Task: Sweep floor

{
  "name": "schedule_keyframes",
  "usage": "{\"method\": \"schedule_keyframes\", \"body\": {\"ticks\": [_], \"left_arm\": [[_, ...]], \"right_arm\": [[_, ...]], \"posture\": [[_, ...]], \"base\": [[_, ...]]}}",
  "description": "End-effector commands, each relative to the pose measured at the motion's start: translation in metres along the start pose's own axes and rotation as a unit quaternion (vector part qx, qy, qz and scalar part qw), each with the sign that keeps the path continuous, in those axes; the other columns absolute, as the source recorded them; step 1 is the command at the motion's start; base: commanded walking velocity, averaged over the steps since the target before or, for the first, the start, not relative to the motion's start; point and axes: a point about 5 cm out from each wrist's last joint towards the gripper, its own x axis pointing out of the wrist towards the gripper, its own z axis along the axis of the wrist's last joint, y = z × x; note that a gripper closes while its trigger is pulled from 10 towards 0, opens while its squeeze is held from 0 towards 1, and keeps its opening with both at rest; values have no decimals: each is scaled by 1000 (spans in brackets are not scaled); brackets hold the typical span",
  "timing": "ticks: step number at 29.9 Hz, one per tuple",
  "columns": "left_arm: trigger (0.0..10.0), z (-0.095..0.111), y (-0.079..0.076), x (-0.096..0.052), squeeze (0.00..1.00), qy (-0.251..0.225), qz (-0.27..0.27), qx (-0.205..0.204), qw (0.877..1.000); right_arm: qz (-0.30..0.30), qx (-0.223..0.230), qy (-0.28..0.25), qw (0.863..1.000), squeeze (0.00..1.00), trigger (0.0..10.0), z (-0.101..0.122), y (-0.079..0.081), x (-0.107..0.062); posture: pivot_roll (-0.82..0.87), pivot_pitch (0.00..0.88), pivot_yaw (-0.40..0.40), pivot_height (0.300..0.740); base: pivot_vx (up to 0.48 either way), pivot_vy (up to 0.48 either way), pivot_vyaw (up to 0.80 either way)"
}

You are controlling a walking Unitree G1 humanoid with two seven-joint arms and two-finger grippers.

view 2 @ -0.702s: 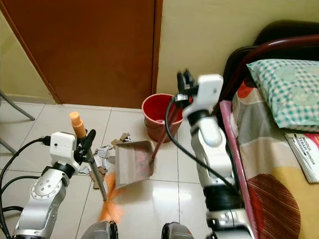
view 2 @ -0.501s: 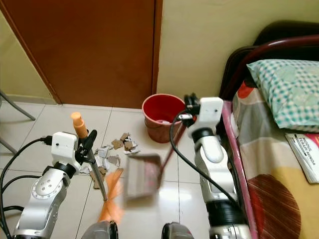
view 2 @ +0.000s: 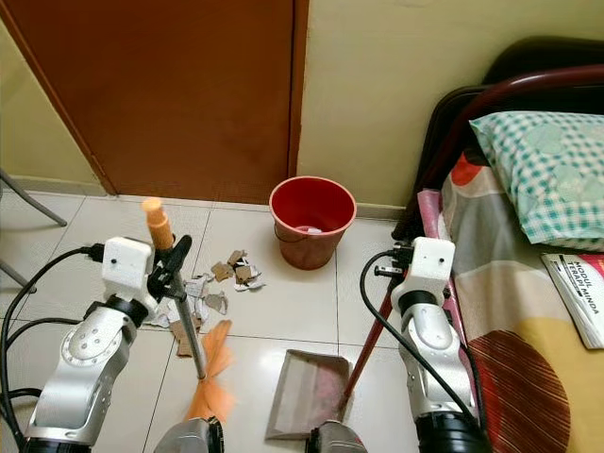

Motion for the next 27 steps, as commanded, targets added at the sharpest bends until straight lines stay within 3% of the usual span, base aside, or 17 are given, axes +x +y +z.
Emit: {"method": "schedule_keyframes", "body": {"ticks": [1, 7, 11, 13, 16, 18, 26, 27], "left_arm": [[10000, 30, -2, 6, 0, -63, -3, 29, 998], [10000, 51, 14, 7, 0, -107, 50, 73, 990], [10000, 59, 24, 5, 0, -116, 75, 77, 987], [10000, 64, 28, 3, 0, -121, 81, 82, 986], [10000, 67, 30, 1, 0, -124, 84, 83, 985], [10000, 66, 31, 1, 0, -123, 86, 85, 985], [10000, 63, 28, 1, 0, -115, 81, 82, 987], [10000, 63, 28, 1, 0, -115, 80, 81, 987]], "right_arm": [[3, -2, -11, 1000, 0, 10000, 4, 0, 2], [-16, 7, -19, 1000, 0, 10000, 10, 1, 14], [-28, -20, 29, 999, 0, 10000, 3, -4, 13], [-34, -35, 96, 994, 0, 10000, -13, -10, 3], [-39, -39, 130, 990, 0, 10000, -22, -16, -14], [-36, -58, 161, 985, 0, 10000, -29, -23, -35], [-40, -73, 225, 971, 0, 10000, -31, -32, -75], [-18, -77, 238, 968, 0, 10000, -29, -31, -84]], "posture": [[47, 115, -35, 740], [51, 111, -37, 740], [51, 111, -37, 740], [69, 113, -51, 740], [70, 115, -58, 740], [64, 117, -57, 740], [48, 121, -56, 740], [46, 125, -59, 740]], "base": [[0, 0, 0], [0, 0, 0], [0, 0, 0], [0, 0, 0], [0, 0, 0], [0, 0, 0], [0, 0, 0], [0, 0, 0]]}}
